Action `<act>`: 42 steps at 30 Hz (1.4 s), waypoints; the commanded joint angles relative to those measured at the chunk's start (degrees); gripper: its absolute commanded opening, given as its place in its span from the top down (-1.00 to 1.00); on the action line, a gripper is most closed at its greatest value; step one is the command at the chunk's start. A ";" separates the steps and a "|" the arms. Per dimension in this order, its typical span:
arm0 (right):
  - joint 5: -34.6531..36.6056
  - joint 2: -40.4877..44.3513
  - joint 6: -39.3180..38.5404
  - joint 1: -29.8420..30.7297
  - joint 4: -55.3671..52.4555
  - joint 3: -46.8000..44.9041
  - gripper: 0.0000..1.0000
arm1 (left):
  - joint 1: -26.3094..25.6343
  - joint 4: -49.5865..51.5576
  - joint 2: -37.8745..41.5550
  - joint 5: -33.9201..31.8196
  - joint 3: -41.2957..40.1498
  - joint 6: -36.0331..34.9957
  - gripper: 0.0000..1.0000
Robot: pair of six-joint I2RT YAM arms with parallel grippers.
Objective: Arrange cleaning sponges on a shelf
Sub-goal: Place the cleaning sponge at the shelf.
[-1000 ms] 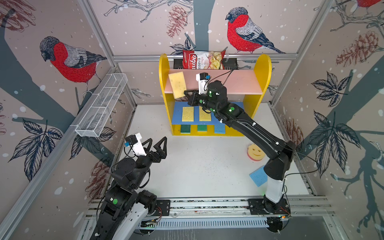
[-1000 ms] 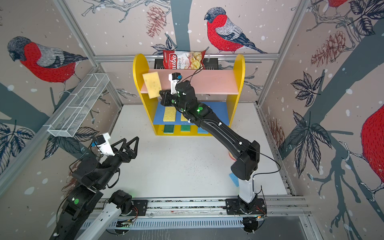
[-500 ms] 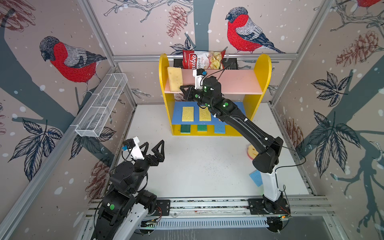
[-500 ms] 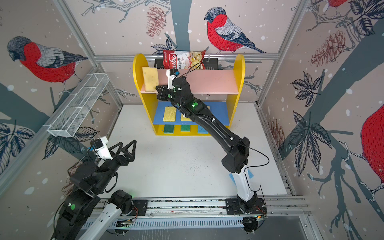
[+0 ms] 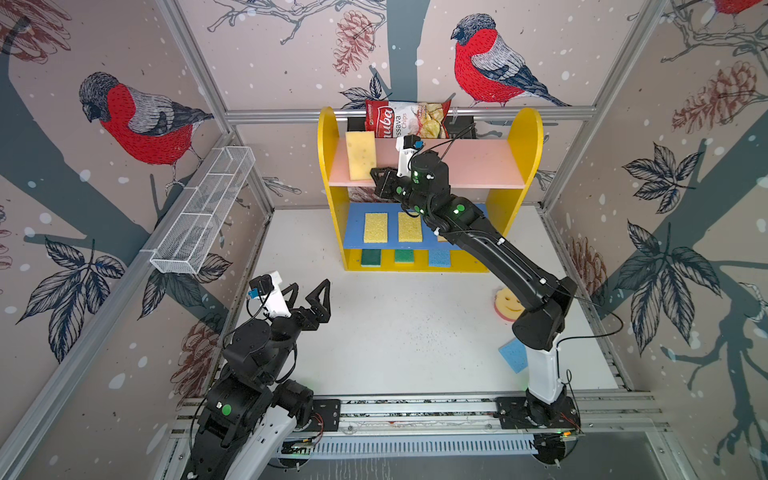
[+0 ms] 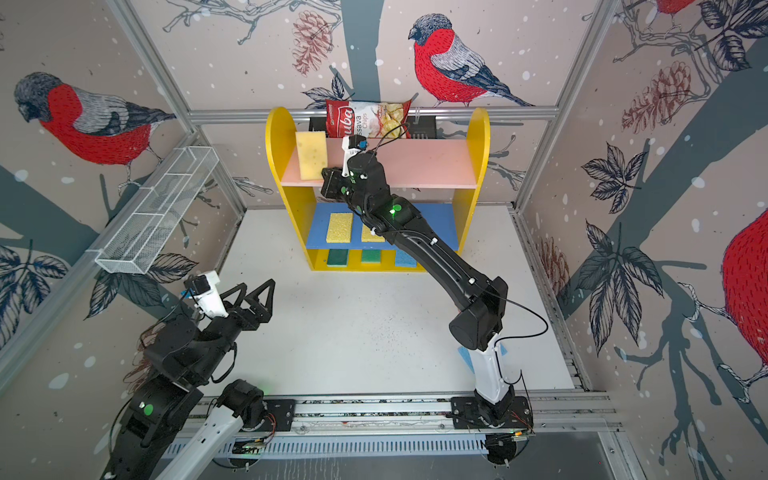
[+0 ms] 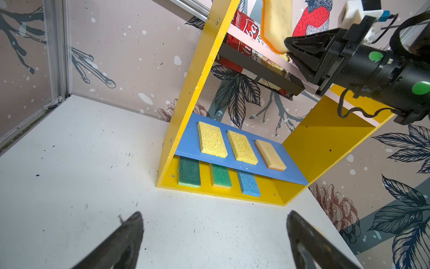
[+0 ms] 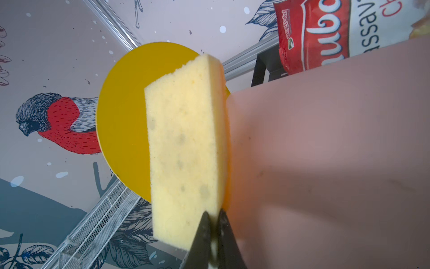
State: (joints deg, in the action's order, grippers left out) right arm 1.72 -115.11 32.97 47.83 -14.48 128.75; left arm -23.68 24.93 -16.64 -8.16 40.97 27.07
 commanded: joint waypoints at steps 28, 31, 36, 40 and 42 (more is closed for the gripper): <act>-0.23 0.99 2.79 -2.33 1.27 -2.98 0.43 | 0.13 0.38 -0.32 -1.42 1.47 0.07 -0.89; -0.63 0.75 2.80 -2.33 1.55 -2.59 0.30 | 0.13 0.44 -0.27 -1.65 1.64 0.08 -0.89; -1.28 -0.57 2.34 -2.35 0.47 0.60 0.07 | 0.13 0.56 -0.32 -1.84 1.91 0.01 -0.89; -0.84 -0.82 1.59 -2.13 0.33 2.26 -0.08 | 0.13 0.65 -0.15 -1.82 2.08 0.19 -0.89; -0.12 -0.58 0.70 -1.96 0.08 2.75 -0.09 | 0.13 0.95 0.01 -1.86 2.10 0.30 -0.90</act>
State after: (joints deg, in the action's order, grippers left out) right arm -0.25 -115.59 35.59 45.76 -12.40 130.78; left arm -23.68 26.15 -16.86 -9.30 42.48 27.14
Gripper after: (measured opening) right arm 0.547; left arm 0.946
